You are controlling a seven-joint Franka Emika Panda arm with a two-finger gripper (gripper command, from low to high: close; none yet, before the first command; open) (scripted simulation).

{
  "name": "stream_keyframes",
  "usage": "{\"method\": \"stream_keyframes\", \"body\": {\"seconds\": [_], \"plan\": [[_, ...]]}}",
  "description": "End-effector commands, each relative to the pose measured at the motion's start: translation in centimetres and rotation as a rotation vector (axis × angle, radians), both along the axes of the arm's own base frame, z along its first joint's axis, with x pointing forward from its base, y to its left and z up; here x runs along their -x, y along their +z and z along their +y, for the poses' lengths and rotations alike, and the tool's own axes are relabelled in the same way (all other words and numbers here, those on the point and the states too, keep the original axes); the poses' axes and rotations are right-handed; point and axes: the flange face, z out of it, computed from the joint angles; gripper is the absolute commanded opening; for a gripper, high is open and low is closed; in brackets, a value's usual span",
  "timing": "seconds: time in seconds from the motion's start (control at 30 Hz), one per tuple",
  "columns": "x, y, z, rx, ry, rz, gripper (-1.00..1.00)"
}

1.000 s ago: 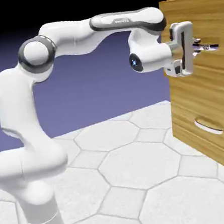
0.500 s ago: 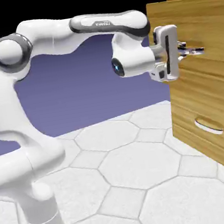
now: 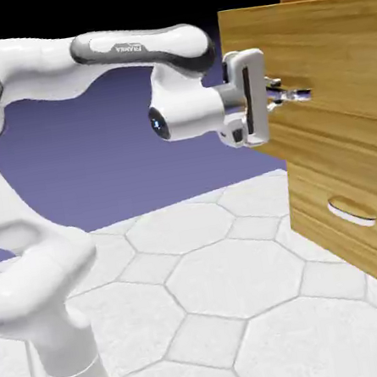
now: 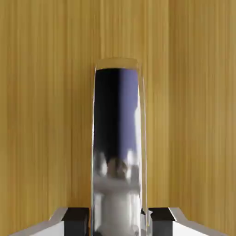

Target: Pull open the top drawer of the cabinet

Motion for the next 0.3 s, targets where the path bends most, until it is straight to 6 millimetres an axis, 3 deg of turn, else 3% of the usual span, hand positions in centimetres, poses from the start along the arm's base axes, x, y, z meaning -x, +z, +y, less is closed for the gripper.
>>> {"method": "stream_keyframes", "body": {"seconds": [0.0, 0.13, 0.17, 0.2, 0.27], "plan": [[0.8, 0.0, 0.0, 0.000, 0.000, 0.001, -1.00], [4.5, 0.0, 0.0, 0.000, 0.000, 0.001, -1.00], [4.5, 0.0, 0.0, 0.000, 0.000, 0.001, 1.00], [4.5, 0.0, 0.0, 0.000, 0.000, 0.001, 1.00], [7.0, 0.0, 0.1, 0.003, -0.001, 0.002, 1.00]]}}
